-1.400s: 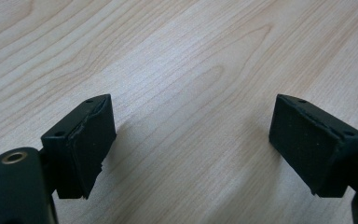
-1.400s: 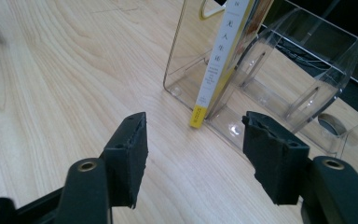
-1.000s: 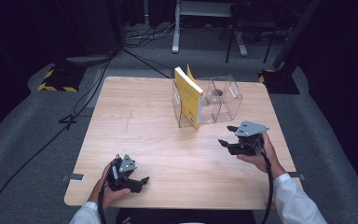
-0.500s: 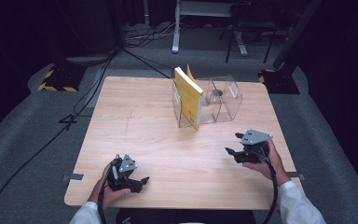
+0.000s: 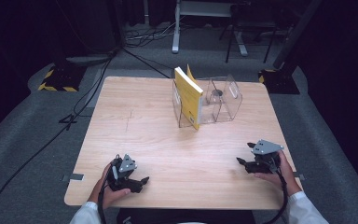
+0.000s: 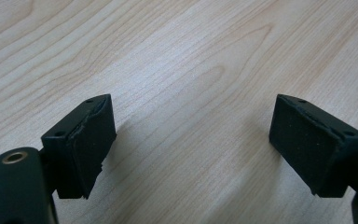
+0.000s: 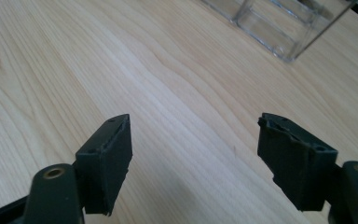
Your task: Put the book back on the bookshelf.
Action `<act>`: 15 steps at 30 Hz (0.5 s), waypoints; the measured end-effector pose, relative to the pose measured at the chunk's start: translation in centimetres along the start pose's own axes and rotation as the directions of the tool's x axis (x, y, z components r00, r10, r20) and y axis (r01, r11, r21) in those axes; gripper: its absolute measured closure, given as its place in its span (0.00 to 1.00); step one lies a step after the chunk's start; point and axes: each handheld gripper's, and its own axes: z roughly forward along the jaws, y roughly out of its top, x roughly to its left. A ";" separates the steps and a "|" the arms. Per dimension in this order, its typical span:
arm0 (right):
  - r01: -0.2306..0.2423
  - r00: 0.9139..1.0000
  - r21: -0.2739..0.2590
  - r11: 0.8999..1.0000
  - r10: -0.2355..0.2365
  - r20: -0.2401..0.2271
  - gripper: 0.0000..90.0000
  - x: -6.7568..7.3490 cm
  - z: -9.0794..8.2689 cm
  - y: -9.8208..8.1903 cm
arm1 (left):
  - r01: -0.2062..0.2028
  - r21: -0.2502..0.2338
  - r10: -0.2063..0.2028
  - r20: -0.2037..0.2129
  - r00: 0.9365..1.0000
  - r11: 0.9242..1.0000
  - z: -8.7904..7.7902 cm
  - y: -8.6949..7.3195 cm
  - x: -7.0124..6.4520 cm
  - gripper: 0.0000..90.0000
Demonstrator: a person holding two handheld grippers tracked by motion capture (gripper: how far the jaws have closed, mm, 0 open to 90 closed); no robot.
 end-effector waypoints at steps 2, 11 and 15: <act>-0.009 1.000 0.004 1.000 0.009 0.004 0.29 -0.1 -0.2 -0.8 | -0.001 0.000 0.001 0.000 1.000 1.000 0.0 0.0 0.0 0.17; -0.109 0.994 0.000 0.994 0.109 -0.011 0.28 -0.8 -1.5 -4.0 | 0.000 0.000 0.000 0.000 1.000 1.000 0.0 0.0 0.0 0.17; -0.132 0.991 0.013 0.991 0.132 -0.011 0.28 -0.9 -1.7 -5.2 | 0.000 0.000 0.000 0.000 1.000 1.000 0.0 0.0 0.0 0.17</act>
